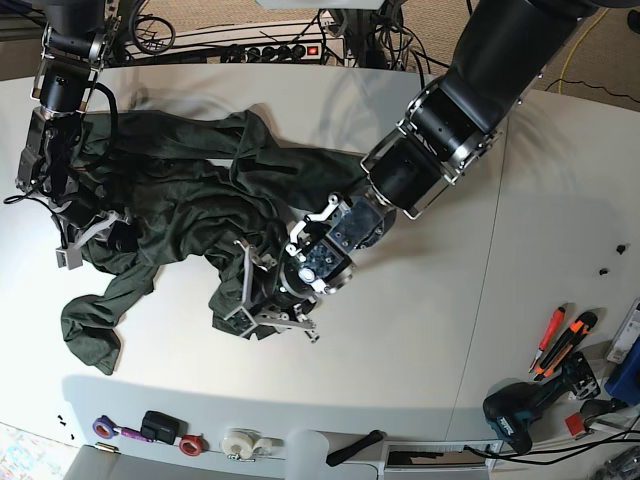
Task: Layout the t-shirt on the table in an organized manner, then fold the t-shirt properly
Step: 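Grasp the shirt fabric with the left gripper near the right gripper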
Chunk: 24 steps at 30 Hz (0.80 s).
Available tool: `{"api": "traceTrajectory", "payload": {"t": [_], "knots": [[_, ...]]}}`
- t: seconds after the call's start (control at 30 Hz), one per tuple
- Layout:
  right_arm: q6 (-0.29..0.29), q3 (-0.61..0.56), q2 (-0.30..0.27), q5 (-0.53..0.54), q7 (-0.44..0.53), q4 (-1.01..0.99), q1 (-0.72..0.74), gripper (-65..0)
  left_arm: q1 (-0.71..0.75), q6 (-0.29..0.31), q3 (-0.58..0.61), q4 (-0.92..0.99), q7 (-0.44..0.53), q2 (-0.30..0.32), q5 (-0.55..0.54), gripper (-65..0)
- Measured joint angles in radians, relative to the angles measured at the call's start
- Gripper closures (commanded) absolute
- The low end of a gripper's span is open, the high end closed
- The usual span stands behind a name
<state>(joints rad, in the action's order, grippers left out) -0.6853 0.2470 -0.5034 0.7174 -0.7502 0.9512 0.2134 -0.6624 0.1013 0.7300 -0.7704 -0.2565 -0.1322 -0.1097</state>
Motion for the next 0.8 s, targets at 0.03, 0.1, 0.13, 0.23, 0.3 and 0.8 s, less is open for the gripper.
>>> {"api": "traceTrajectory", "payload": {"t": [0.03,0.1,0.13,0.23,0.3,0.8], "knots": [[0.0,0.0,0.004,-0.013,0.0,0.001,0.002,-17.6,0.001,0.001,0.0,0.013,0.005,0.0,-0.001,-22.8],[0.0,0.0,0.009,-0.021,0.011,0.003,0.002,-17.6,0.005,0.003,0.001,0.043,0.007,0.0,0.0,-22.8],[0.0,0.0,0.009,-0.02,0.01,0.003,0.002,-17.6,0.006,0.005,0.001,0.058,0.013,0.0,0.0,-22.8],[-0.001,0.0,0.01,-0.025,0.018,0.003,0.002,-17.6,0.017,0.038,0.001,0.071,0.021,0.0,-0.027,-22.8],[-0.002,0.0,0.01,-0.026,0.018,0.003,0.002,-17.6,0.019,0.085,0.001,0.071,0.018,0.0,-0.074,-22.8],[-0.002,0.0,0.01,-0.025,0.018,0.003,0.002,-17.6,0.017,0.246,-0.084,0.06,0.034,0.0,-0.225,-22.8]]}}
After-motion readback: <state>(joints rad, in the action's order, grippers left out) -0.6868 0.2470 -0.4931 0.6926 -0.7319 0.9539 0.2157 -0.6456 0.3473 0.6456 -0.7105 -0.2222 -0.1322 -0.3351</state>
